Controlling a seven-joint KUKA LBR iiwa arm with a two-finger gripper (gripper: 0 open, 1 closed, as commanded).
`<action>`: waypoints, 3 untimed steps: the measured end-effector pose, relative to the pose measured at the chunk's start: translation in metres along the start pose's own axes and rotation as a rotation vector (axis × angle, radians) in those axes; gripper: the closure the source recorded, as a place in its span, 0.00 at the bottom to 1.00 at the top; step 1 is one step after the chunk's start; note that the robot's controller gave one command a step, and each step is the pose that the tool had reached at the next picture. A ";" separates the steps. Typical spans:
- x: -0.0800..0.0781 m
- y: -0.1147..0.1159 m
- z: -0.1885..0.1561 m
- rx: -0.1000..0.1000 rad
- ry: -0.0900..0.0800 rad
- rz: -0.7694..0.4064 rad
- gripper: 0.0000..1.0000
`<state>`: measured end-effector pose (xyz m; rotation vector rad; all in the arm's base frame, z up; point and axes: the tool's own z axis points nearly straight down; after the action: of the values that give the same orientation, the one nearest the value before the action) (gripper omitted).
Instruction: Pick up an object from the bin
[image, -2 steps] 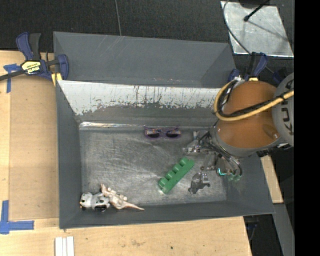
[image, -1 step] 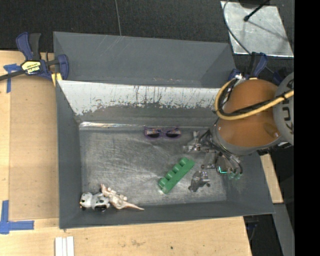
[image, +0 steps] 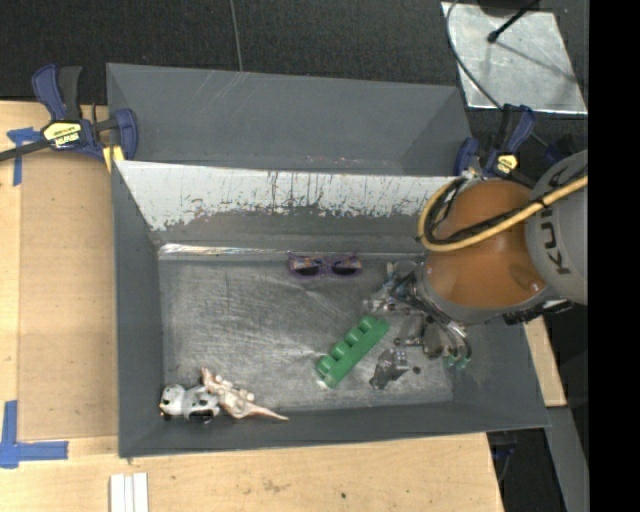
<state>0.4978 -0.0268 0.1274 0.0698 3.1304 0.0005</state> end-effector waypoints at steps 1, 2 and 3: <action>-0.010 0.004 0.033 0.001 0.007 0.099 1.00; -0.010 0.004 0.033 0.001 0.007 0.098 1.00; -0.013 -0.003 0.008 0.001 0.010 0.118 1.00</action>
Offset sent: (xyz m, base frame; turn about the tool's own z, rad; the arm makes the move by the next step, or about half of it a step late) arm 0.0000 0.0000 0.0000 0.0000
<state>0.5111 -0.0300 0.1191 0.2555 3.1307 0.0002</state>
